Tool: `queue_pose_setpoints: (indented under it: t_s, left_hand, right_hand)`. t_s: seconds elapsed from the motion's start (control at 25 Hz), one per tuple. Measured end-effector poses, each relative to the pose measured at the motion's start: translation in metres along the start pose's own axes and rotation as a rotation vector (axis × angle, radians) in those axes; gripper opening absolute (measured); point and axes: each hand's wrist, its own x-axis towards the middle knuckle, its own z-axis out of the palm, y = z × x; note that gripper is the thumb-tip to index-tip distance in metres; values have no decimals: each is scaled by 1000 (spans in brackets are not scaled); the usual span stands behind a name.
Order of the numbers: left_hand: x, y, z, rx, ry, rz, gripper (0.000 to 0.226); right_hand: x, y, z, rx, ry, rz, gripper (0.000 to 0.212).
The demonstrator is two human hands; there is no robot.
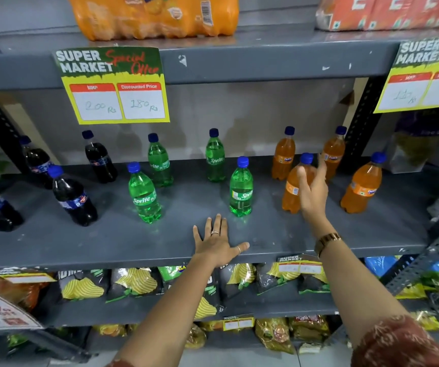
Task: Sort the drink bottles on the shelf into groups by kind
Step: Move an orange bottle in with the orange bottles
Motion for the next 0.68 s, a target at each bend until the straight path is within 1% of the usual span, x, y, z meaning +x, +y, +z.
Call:
queue_pose_setpoints:
  t_s: [0.08, 0.12, 0.2, 0.28, 0.48, 0.68]
  left_hand:
    - [-1, 0, 0, -3, 9, 5, 93]
    - [0, 0, 0, -5, 13, 6, 93]
    - [0, -1, 1, -8, 17, 8, 93]
    - [1, -2, 2, -7, 19, 7, 92]
    - [2, -2, 2, -5, 16, 9, 93]
    - [3, -3, 3, 9, 14, 10, 93]
  right_hand:
    - [-15, 19, -1, 151, 3, 173, 70]
    - [-20, 27, -1, 196, -28, 239, 73]
    - [-25, 37, 0, 182, -131, 298, 79]
    - [-25, 40, 3, 80, -186, 274, 80]
    - [-29, 44, 6, -85, -117, 287, 62]
    - [-31, 42, 8, -155, -109, 262, 62]
